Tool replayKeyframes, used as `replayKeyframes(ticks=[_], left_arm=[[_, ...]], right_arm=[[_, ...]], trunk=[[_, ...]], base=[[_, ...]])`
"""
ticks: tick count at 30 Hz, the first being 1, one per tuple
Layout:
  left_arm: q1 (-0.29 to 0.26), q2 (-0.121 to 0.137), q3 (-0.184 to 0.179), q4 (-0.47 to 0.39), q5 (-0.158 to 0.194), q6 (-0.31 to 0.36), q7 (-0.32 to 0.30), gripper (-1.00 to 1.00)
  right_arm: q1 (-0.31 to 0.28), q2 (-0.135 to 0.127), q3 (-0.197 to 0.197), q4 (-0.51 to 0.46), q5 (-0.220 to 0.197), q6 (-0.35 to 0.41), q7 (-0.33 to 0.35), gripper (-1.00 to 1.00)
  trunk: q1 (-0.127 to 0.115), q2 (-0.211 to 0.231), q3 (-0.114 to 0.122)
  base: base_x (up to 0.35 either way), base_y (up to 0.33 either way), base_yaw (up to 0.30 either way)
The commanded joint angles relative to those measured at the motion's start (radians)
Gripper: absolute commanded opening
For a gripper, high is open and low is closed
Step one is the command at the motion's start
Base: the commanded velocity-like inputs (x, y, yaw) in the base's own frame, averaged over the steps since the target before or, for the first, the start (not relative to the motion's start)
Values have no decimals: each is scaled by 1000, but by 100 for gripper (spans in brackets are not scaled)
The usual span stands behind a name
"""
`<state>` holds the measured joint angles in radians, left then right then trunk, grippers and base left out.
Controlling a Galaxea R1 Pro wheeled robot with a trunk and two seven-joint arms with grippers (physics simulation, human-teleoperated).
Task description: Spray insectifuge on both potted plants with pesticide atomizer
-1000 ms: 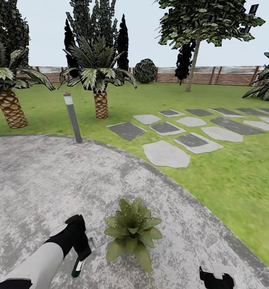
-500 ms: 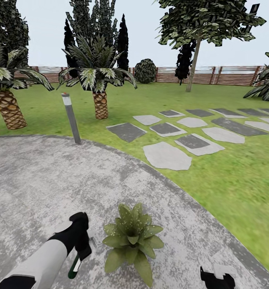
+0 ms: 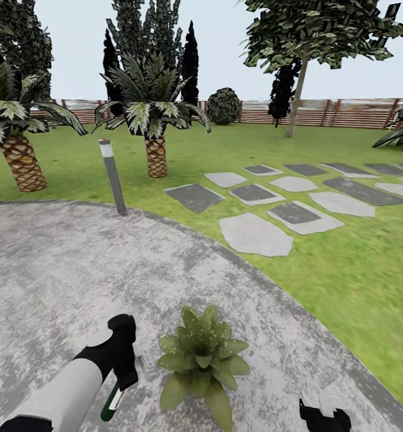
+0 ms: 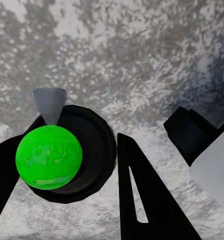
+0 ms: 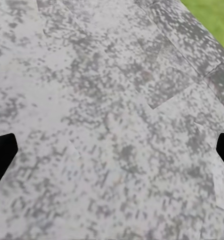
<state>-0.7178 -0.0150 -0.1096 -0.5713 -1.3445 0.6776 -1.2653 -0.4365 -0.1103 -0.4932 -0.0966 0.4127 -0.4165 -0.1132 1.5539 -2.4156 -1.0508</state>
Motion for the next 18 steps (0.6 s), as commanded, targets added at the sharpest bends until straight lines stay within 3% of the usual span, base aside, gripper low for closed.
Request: replayKeyframes(ticks=[1, 6, 13, 18], left_arm=[[0, 0, -1, 0, -4, 10, -6, -100], [1, -3, 2, 1, -3, 8, -5, -100], [3, -36, 2, 1, -3, 8, -3, -100], [3, -29, 1, 9, -4, 8, -1, -100]], right_arm=[[-1, 0, -5, 1, 11, -4, -5, 100], [-1, 0, -5, 2, 11, -3, -5, 100], [-1, 0, -5, 2, 11, -3, -5, 100], [0, 0, -5, 2, 11, -3, -5, 100]], trunk=[[0, 0, -1], [0, 0, -1], [0, 0, -1], [0, 0, -1]], base=[[231, 0, 259], [242, 0, 87], [16, 0, 2], [0, 0, 0]])
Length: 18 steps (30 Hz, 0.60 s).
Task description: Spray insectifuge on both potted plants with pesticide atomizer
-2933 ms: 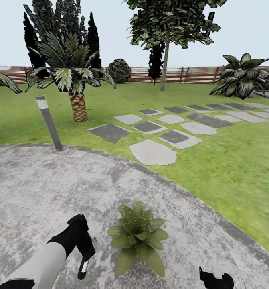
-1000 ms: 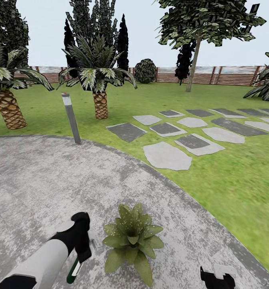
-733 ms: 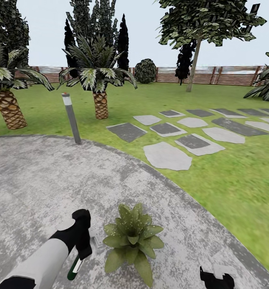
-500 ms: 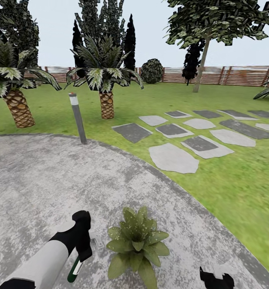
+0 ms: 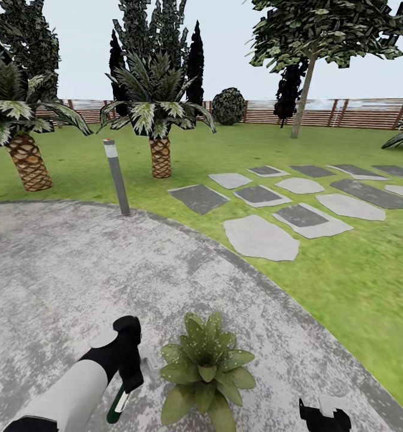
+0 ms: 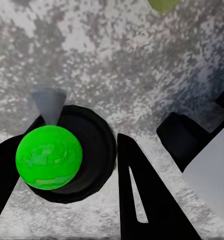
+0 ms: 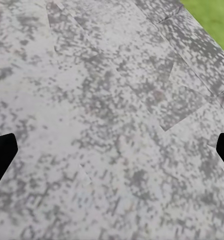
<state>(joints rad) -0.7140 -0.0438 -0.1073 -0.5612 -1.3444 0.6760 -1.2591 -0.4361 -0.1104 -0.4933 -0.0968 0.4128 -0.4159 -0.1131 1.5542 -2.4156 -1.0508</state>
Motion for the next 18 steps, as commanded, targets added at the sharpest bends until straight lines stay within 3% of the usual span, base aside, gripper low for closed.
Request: replayKeyframes(ticks=[1, 6, 9, 12, 16, 18], left_arm=[[0, 7, 1, 0, -4, 10, -6, -100], [1, 51, 3, 1, -3, 8, -5, -100], [1, 54, -1, 3, -2, 8, -5, -100], [1, 37, -3, 3, 3, 8, -6, -100], [1, -17, -3, 2, -3, 8, -4, -100], [1, -22, -3, 2, -4, 8, -3, -100]], right_arm=[[-1, 0, -5, 2, 11, -3, -5, 100], [-1, 0, -5, 2, 11, -3, -5, 100], [-1, 0, -5, 2, 11, -3, -5, 100], [-1, -1, -5, 2, 11, -3, -5, 100], [-1, -1, -5, 2, 11, -3, -5, 100], [-1, -1, -5, 1, 11, -3, -5, 100]], trunk=[[0, 0, -1], [0, 0, -1], [0, 0, -1], [0, 0, -1], [0, 0, -1], [0, 0, -1]], base=[[0, 0, 0], [0, 0, 0], [0, 0, 0], [0, 0, 0], [0, 0, 0], [0, 0, 0]])
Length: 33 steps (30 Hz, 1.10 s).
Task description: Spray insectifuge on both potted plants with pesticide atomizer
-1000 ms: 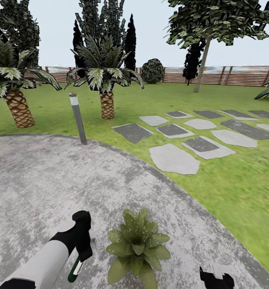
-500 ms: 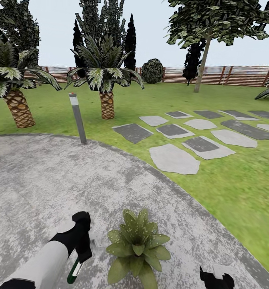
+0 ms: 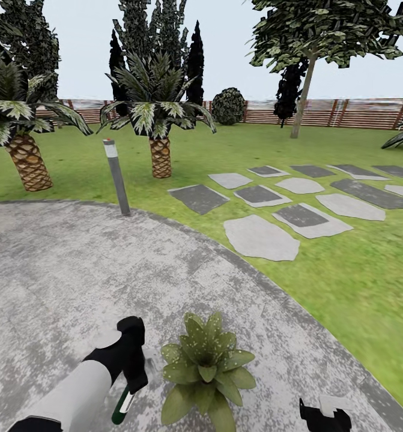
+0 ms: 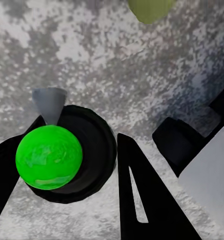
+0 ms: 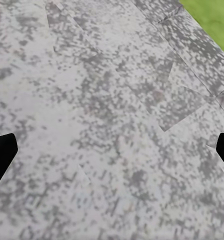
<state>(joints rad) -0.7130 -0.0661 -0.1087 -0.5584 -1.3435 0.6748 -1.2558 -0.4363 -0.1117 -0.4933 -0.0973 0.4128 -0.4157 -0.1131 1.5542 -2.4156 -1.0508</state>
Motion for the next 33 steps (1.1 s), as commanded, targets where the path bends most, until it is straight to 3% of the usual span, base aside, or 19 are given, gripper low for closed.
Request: replayKeyframes(ticks=[1, 7, 9, 14, 17, 20, 33], left_arm=[[0, 1, -3, -1, -5, 9, -7, -100], [1, 88, 4, 20, 1, 8, -7, -100], [1, 94, 3, 51, -3, 8, -5, -100], [1, 86, 4, 85, 16, 8, 59, -100], [1, 69, 4, 92, 58, 8, 81, -100], [1, 62, 7, 81, 76, 8, 85, -100], [0, 43, 28, 74, 79, 8, 86, -100]], right_arm=[[-1, 0, -5, 2, 11, -3, -5, 100], [-1, 0, -5, 2, 11, -4, -5, 100], [-1, 0, -5, 1, 11, -4, -5, 100], [-1, 0, -5, 1, 11, -3, -5, 100], [-1, 1, -5, 2, 11, -4, -4, 100], [-1, 1, -5, 2, 11, -3, -4, 100], [-1, 1, -5, 2, 11, -4, -5, 100]], trunk=[[0, 0, -1], [0, 0, -1], [0, 0, -1], [0, 0, -1], [0, 0, -1], [0, 0, -1], [0, 0, -1]], base=[[0, 0, 0], [0, 0, 0], [0, 0, 0], [0, 0, 0], [0, 0, 0], [0, 0, 0], [-6, -21, 57]])
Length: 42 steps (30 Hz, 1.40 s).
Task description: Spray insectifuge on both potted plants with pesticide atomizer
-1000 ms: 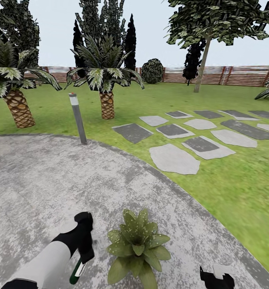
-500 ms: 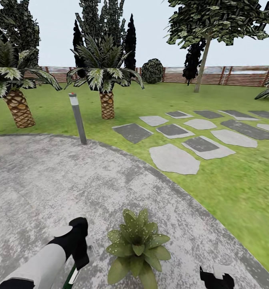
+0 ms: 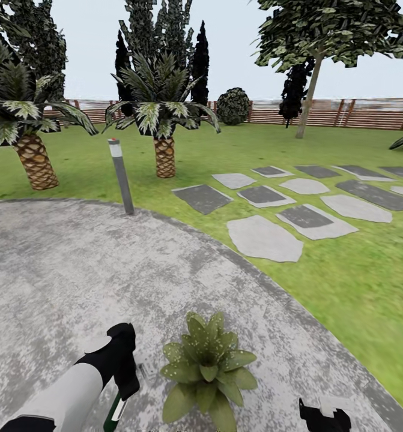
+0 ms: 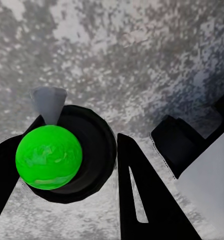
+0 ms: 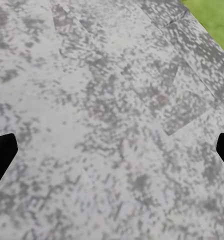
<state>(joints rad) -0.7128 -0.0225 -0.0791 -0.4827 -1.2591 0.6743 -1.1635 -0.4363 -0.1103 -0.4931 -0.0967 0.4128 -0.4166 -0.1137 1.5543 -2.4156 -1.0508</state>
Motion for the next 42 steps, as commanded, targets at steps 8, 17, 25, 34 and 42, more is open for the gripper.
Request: replayKeyframes(ticks=[8, 17, 25, 34, 42], left_arm=[[-10, -7, -4, -45, -5, 9, -16, -100], [-10, -26, -8, -77, -13, 11, -15, -100], [-19, -32, -14, -72, -26, 11, -75, -100], [-64, -60, -34, -84, -177, 13, -267, -100], [-89, -73, -34, -85, -180, 18, -271, -100]], right_arm=[[-1, 0, -5, 2, 11, -3, -5, 100], [-1, -1, -5, 2, 11, -3, -6, 100], [-1, -1, -6, 2, 11, -3, -5, 100], [-1, -1, -5, 2, 11, -2, -4, 100], [-1, 0, -5, 2, 11, -2, -4, 100]], trunk=[[0, 0, -1], [0, 0, -1], [0, 0, -1], [0, 0, -1], [0, 0, -1]], base=[[-145, -225, 91], [-151, -94, 80], [-2, -1, 216], [0, 0, 14], [0, 0, 240]])
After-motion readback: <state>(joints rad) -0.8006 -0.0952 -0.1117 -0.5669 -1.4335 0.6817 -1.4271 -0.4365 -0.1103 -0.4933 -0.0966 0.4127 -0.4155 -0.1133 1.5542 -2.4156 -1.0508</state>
